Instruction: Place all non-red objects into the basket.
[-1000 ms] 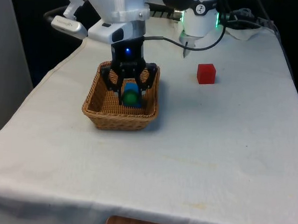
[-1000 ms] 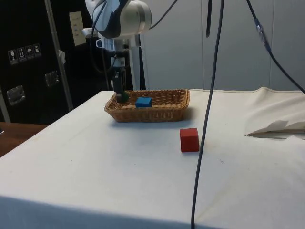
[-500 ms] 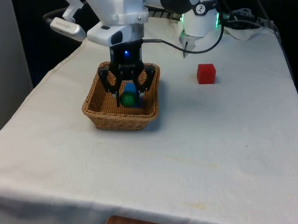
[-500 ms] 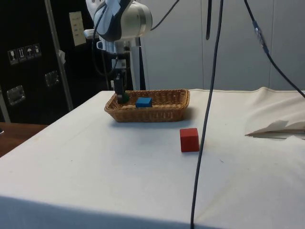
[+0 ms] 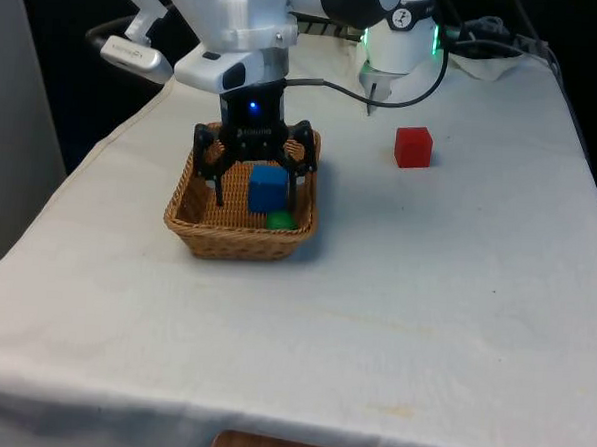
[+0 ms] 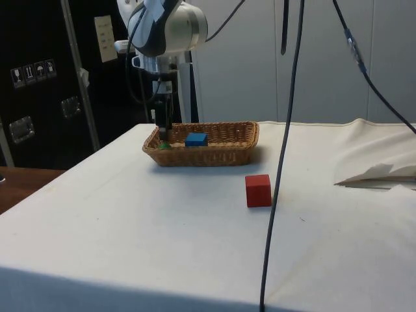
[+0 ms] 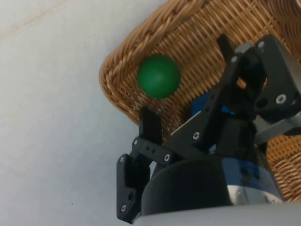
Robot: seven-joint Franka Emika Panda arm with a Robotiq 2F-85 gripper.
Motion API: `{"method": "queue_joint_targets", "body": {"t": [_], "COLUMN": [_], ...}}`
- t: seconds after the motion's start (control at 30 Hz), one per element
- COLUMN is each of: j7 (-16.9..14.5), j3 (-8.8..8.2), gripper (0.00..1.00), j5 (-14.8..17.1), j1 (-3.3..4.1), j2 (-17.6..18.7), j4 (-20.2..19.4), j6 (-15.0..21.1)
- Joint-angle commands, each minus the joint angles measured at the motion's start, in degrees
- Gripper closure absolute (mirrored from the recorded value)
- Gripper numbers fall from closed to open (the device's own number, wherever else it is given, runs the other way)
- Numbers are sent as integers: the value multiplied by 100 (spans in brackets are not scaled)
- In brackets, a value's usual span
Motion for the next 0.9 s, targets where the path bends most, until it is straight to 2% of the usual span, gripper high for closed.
{"method": "queue_joint_targets", "body": {"t": [0.0,0.07,0.3,0.33,0.37,0.4,0.67,0.7,0.73,0.87], "j7": [11,11,143,160,86,160,350,298,367,447], "j3": [-6,-6,-132,-138,-86,-138,-206,-166,-212,-241], "gripper": [0,0,0,0,0,0,0,0,0,0], "j5": [6,6,-46,-46,-6,-46,-52,-6,-52,-57], "j1": [6,6,74,74,29,74,92,52,97,103], "j2": [11,11,-275,-315,-229,-315,-647,-602,-682,-819], "j4": [6,6,-109,-120,-46,-120,-229,-178,-235,-275], "j6": [34,34,-252,-292,-264,-292,-590,-602,-625,-756]}}
